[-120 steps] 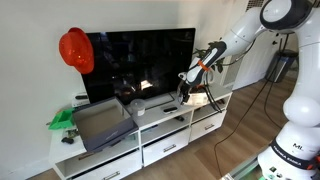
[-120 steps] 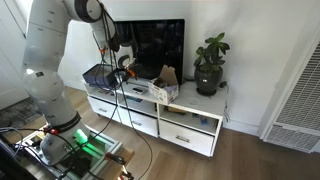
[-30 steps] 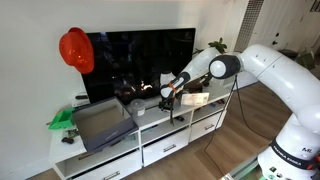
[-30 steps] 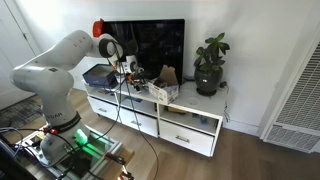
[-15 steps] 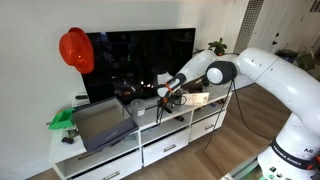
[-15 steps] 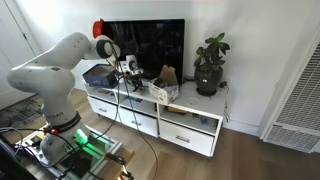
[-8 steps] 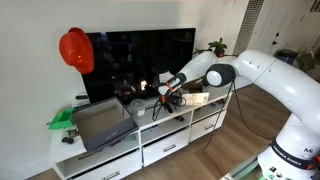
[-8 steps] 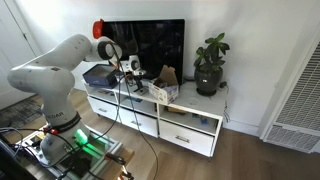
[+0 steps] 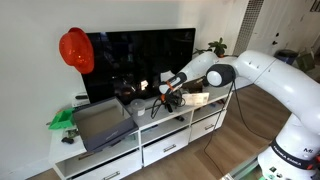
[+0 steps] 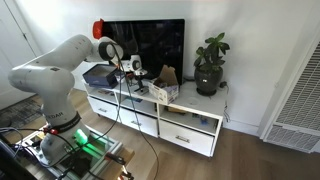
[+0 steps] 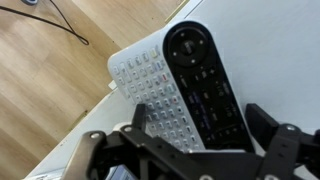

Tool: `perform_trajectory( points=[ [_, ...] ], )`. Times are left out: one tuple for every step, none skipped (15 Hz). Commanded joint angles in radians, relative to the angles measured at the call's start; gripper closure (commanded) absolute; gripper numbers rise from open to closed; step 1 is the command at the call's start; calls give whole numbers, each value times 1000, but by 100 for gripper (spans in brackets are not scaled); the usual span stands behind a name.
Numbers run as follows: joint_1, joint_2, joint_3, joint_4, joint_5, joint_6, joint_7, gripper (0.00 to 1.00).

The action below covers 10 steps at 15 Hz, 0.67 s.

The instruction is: Turn the white object clockwise on the tv stand

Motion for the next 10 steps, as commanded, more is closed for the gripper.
perform_trajectory(
  points=[
    [5, -20, 6, -28, -7, 71, -25, 0],
    [16, -33, 0, -43, -20, 111, -38, 0],
    [20, -43, 1, -53, -24, 133, -49, 0],
    [22, -55, 7, -66, -25, 158, -71, 0],
    [23, -68, 14, -77, -23, 165, -95, 0],
    [26, -83, 21, -91, -20, 164, -118, 0],
    [25, -97, 32, -102, -16, 151, -146, 0],
    [30, -108, 33, -112, -18, 149, -162, 0],
    [36, -131, 32, -137, -26, 141, -186, 0],
    [43, -155, 22, -159, -48, 109, -228, 0]
  ],
)
